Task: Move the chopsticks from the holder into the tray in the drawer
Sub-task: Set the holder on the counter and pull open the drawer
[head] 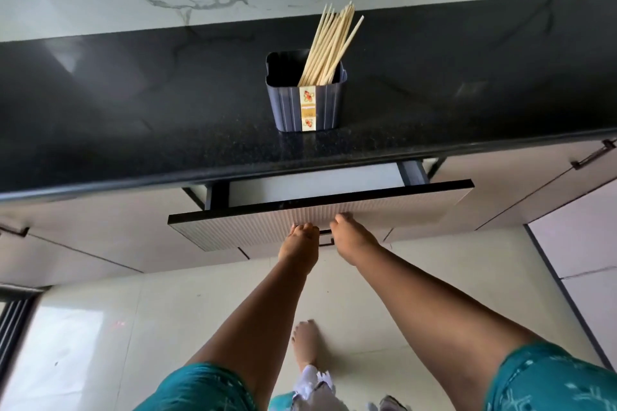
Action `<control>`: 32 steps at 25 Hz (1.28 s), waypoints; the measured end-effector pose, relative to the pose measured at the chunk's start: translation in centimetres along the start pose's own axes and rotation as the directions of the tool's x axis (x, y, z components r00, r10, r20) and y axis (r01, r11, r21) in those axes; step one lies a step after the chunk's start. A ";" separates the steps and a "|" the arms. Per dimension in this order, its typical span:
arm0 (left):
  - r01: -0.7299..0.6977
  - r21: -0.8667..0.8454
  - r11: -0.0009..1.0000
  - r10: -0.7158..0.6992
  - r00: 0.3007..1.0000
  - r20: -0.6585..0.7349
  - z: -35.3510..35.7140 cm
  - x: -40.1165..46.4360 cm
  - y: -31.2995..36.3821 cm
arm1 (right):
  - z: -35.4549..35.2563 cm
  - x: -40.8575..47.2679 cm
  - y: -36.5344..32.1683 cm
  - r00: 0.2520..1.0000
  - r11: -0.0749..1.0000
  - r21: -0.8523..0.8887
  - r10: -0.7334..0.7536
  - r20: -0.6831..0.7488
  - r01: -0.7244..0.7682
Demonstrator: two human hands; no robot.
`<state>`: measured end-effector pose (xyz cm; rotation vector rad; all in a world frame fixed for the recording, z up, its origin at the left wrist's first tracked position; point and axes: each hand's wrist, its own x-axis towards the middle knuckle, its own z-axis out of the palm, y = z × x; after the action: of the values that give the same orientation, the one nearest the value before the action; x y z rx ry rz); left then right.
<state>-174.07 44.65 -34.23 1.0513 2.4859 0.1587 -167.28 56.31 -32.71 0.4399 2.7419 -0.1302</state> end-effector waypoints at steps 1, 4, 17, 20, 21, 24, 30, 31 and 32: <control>0.026 -0.028 0.999 -0.026 1.000 0.006 0.9 -1.7 0.6 | 0.8 -2.1 -0.5 0.999 0.999 -0.010 -0.033 -0.013 0.033; 0.100 -0.099 0.990 -0.101 0.995 -0.005 3.3 -7.1 2.2 | 3.5 -8.1 -1.7 0.999 0.998 0.067 -0.011 -0.037 0.013; 0.113 -0.016 0.993 -0.111 0.990 0.088 11.9 -26.9 6.5 | 11.3 -27.1 -5.8 0.992 0.993 0.048 -0.112 0.062 0.110; 0.082 0.038 0.996 -0.085 0.992 0.098 13.0 -29.2 7.1 | 12.3 -29.4 -6.2 0.992 0.992 0.080 -0.102 0.070 0.096; 0.086 0.032 0.996 -0.089 0.991 0.100 13.2 -29.7 7.2 | 12.4 -30.0 -6.2 0.992 0.992 0.072 -0.104 0.064 0.099; 0.065 0.036 0.997 -0.068 0.991 0.113 13.2 -29.7 7.0 | 12.4 -30.6 -6.1 0.994 0.994 0.044 -0.099 0.055 0.096; 0.036 0.044 0.998 -0.044 0.980 0.192 11.1 -30.2 9.0 | 10.6 -32.1 -6.8 0.989 0.986 0.130 -0.094 -0.112 0.108; 0.019 0.052 0.998 -0.028 0.982 0.187 9.9 -30.0 9.4 | 9.6 -32.3 -6.7 0.979 0.981 0.146 -0.102 -0.175 0.129; -0.013 0.065 0.998 0.000 0.981 0.194 8.4 -29.6 9.8 | 8.4 -32.3 -6.5 0.969 0.977 0.160 -0.102 -0.224 0.140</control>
<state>-145.78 30.14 -28.92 1.0486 2.3259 -0.0231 -137.87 39.67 -28.57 0.3494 2.9841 -0.3777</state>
